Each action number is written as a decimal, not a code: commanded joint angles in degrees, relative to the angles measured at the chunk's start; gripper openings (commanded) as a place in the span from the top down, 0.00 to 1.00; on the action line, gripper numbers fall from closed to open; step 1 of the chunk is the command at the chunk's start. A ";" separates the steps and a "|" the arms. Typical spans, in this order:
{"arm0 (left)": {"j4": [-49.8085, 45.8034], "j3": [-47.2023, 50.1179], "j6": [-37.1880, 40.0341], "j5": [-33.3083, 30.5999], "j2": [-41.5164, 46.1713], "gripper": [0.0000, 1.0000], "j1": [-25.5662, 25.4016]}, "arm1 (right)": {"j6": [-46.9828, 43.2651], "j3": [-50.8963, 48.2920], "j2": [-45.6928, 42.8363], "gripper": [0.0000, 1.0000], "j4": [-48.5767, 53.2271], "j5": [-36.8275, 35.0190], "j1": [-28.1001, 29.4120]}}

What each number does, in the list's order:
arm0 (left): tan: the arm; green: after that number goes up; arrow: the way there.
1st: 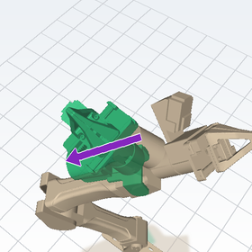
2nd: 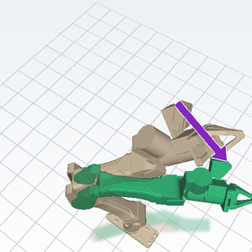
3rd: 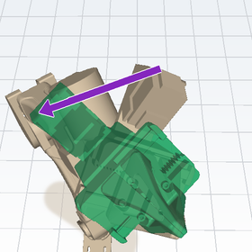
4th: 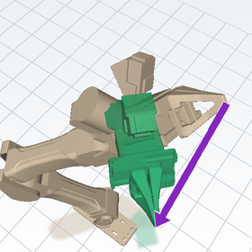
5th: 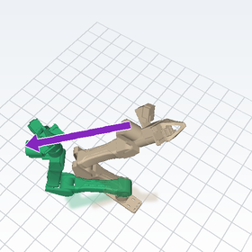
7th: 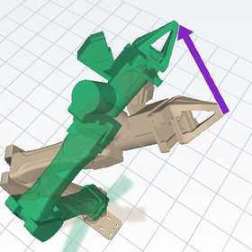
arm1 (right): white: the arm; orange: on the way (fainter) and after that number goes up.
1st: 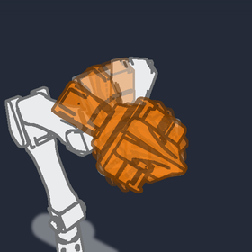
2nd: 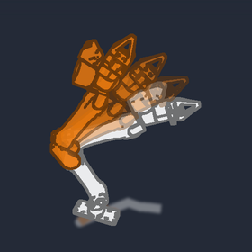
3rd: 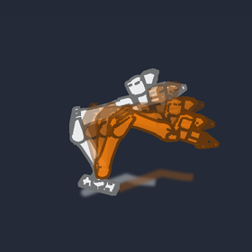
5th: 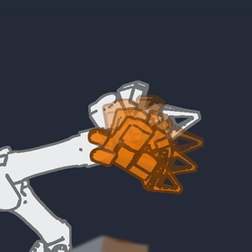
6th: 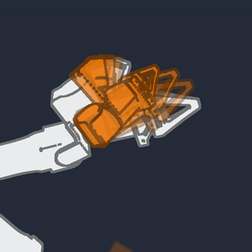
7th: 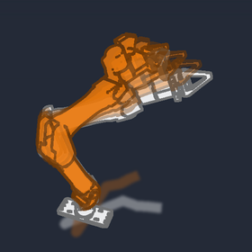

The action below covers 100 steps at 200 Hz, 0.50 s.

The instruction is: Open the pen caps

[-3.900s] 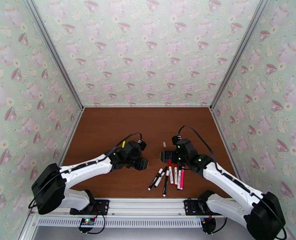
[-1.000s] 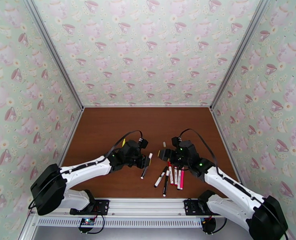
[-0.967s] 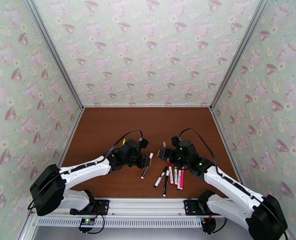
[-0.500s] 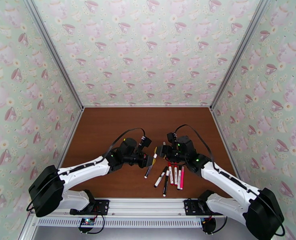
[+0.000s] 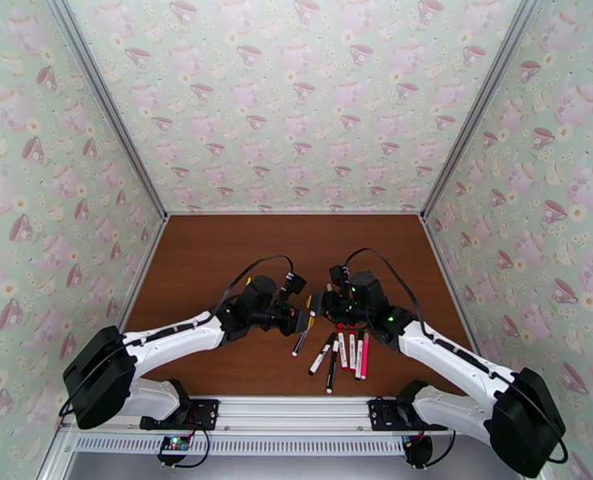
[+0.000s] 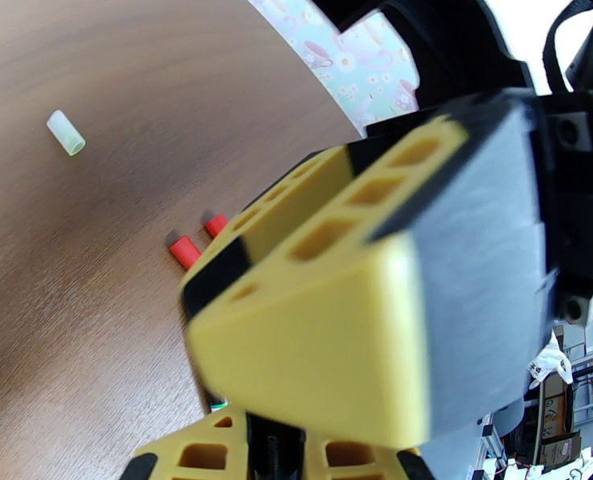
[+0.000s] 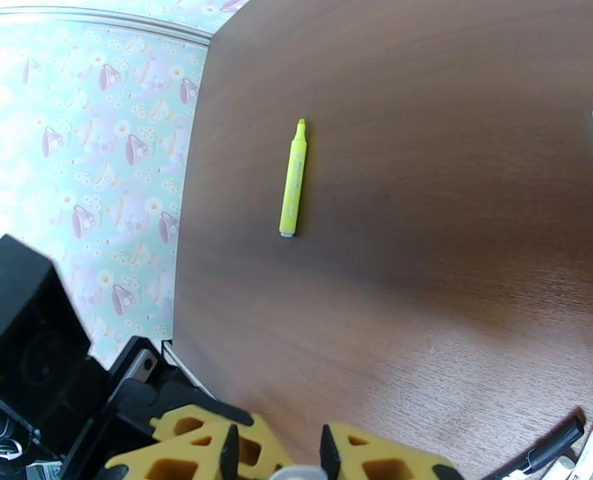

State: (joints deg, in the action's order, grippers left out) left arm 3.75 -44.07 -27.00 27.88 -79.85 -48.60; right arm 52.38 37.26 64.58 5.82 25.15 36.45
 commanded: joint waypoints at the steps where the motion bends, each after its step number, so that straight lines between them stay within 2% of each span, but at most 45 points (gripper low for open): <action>1: 1.20 -2.16 -0.42 0.78 -0.68 0.83 -0.31 | 0.54 1.94 0.60 0.67 -1.08 0.73 0.50; 32: 0.82 -2.16 -0.42 0.72 -0.43 0.83 -0.35 | 0.57 2.11 0.97 0.75 -0.90 0.49 0.55; 53: 0.30 -1.83 -0.49 0.42 -0.39 0.78 -0.36 | 0.83 2.12 0.59 0.82 -0.90 0.05 0.54; 100: 1.59 -0.31 -1.30 2.22 -1.09 0.68 -0.69 | 2.04 1.86 -1.10 0.86 -1.17 -1.89 0.47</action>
State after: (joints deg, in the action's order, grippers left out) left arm 3.77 -44.62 -27.66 28.18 -80.07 -48.73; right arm 53.06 37.50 65.01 5.82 24.67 36.71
